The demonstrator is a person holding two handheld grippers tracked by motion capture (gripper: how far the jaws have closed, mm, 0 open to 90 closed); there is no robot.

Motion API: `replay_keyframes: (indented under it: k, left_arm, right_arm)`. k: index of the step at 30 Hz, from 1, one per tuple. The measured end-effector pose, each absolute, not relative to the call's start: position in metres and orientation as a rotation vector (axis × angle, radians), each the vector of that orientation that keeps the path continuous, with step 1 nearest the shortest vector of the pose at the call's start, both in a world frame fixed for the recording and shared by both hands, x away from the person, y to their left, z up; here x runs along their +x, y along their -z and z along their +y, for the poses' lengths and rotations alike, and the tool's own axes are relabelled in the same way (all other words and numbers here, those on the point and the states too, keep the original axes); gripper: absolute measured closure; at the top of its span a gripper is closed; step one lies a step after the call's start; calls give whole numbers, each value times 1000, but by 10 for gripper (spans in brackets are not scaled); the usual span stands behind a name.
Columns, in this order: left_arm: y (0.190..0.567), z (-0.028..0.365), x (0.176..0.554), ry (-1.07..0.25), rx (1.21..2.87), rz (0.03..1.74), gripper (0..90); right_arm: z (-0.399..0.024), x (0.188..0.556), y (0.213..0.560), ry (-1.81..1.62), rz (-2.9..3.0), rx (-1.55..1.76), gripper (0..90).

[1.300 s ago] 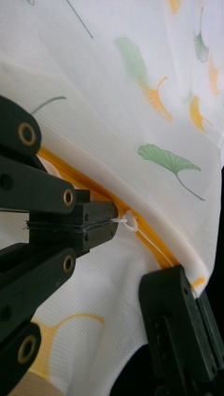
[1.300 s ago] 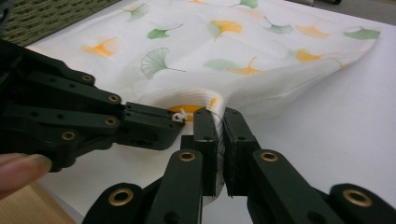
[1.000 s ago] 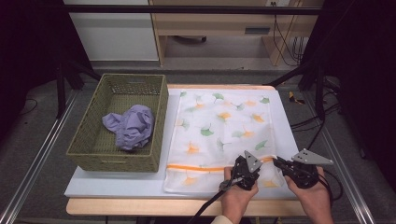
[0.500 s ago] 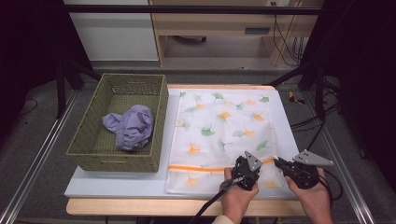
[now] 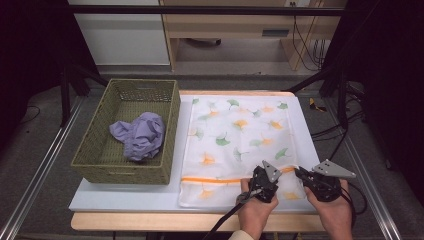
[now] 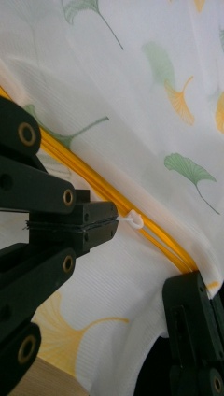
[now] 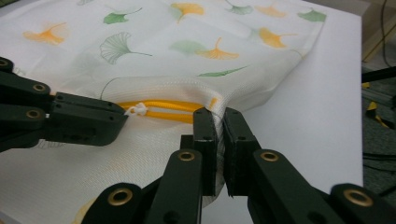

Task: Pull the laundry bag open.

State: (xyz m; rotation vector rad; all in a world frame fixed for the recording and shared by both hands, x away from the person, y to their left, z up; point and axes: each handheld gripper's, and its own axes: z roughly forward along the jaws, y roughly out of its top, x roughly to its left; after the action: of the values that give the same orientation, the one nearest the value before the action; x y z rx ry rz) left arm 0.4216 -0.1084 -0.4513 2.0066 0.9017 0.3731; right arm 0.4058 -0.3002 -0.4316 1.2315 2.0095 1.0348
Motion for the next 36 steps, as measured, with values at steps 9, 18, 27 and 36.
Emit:
replay_keyframes:
  k: [9,18,27,36]
  left_arm:
    - [447,-99,420,-384,2018,887,896]
    - [450,-100,424,-361,2021,908,897]
    - [450,-99,424,-383,2028,913,897]
    - [447,-94,424,-380,2014,915,897]
  right_arm:
    - [-297,407,433,-1014,1997,1221,855]
    - [-295,405,432,-998,1995,1211,857]
    - [-297,404,430,-994,1977,1208,857]
    - [-299,403,430,-996,1974,1215,857]
